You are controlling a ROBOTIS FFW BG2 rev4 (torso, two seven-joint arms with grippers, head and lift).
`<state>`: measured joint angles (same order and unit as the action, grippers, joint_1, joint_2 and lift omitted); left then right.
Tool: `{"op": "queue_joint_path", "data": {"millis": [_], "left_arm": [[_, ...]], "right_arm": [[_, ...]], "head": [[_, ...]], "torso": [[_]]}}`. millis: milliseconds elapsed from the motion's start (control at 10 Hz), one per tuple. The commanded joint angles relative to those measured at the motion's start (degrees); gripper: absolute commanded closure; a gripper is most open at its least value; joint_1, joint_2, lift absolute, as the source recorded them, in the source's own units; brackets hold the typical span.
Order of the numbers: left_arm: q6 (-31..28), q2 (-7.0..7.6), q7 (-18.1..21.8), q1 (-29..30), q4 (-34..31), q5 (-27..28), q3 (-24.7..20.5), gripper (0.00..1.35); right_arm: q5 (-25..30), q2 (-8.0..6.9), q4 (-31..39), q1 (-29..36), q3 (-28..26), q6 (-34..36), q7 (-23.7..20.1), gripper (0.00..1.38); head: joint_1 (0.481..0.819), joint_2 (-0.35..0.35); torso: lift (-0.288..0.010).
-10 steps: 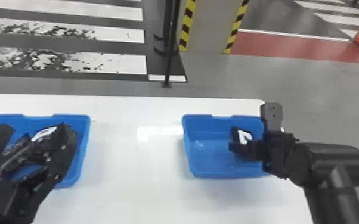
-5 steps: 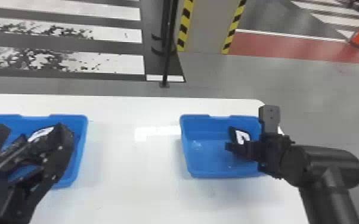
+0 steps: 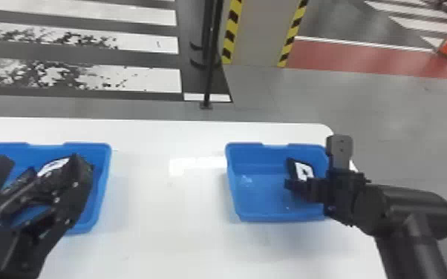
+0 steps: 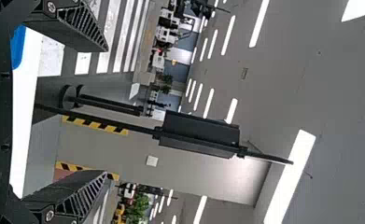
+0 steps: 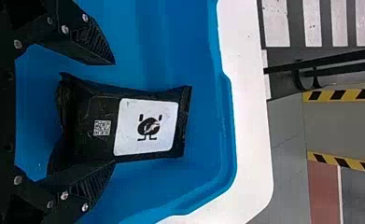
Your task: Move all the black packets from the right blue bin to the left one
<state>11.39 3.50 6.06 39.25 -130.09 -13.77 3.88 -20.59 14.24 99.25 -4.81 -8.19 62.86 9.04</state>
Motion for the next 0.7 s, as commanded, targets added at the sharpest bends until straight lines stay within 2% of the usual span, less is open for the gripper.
{"op": "queue_joint_path", "data": {"millis": [0,100,200,400,600], "left_arm": [[0.14,-0.07,0.09,-0.02,0.37,-0.17,0.00,0.10],[0.28,-0.07,0.26,-0.02,0.51,-0.29,0.00,0.10],[0.28,-0.07,0.26,-0.16,0.79,-0.40,-0.11,0.10],[0.42,-0.16,0.44,-0.30,1.49,-0.74,-0.11,0.10],[0.70,-0.16,0.53,-0.44,1.63,-0.86,-0.11,0.10]], "right_arm": [[0.37,0.00,-0.88,0.03,-0.15,-0.85,0.01,0.35],[0.25,0.09,-1.44,0.03,-0.27,-1.69,0.01,0.52],[0.03,0.00,-1.72,0.03,-0.27,-1.55,0.01,0.85],[-0.55,-0.09,-1.44,0.31,-0.27,-1.83,0.01,1.15],[0.48,-0.17,2.64,2.56,0.53,-4.08,-0.08,1.15]], "head": [[0.695,-0.219],[0.695,-0.221],[0.695,-0.224],[0.695,-0.224],[0.695,-0.221]], "torso": [[-0.140],[-0.140],[-0.140],[-0.140],[-0.140]]}}
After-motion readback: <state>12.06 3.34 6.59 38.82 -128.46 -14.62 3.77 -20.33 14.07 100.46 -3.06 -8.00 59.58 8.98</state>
